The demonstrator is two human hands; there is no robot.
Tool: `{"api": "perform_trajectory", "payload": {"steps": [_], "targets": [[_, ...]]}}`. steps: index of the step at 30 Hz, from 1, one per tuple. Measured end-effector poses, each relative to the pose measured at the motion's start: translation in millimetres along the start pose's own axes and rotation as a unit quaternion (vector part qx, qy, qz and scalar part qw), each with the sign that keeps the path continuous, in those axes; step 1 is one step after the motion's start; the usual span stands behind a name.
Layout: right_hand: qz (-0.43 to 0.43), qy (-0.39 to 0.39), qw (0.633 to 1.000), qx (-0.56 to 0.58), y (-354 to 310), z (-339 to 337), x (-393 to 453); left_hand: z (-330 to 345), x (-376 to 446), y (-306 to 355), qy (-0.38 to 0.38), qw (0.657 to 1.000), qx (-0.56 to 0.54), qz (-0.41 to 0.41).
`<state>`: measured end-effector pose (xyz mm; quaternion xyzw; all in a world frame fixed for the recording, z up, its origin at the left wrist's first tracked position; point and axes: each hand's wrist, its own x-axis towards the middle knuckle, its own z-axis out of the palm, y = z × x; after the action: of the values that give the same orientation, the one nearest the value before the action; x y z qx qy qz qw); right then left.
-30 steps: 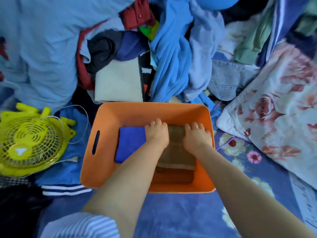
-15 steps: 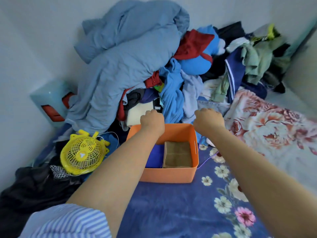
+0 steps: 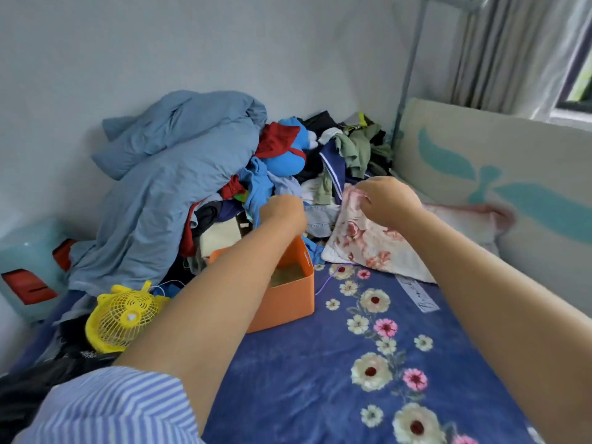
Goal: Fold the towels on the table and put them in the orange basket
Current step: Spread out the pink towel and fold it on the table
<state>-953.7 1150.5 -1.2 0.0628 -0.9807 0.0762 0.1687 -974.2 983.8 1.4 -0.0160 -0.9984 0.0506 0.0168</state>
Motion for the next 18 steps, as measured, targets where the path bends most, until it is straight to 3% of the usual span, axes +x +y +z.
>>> {"api": "perform_trajectory", "payload": {"steps": [4,10,14,18], "targets": [[0.077,0.012,0.997,-0.02,20,-51,-99,-10,-65,52,0.029,0.992,-0.006,0.119],[0.202,0.035,0.978,-0.046,72,-123,-233,-38,-161,159,0.077,0.948,-0.043,0.304],[0.316,0.054,0.943,-0.087,119,-188,-353,-61,-257,264,0.082,0.889,-0.079,0.443],[0.405,0.064,0.906,-0.11,150,-240,-450,-78,-345,347,0.065,0.835,-0.125,0.532]]}}
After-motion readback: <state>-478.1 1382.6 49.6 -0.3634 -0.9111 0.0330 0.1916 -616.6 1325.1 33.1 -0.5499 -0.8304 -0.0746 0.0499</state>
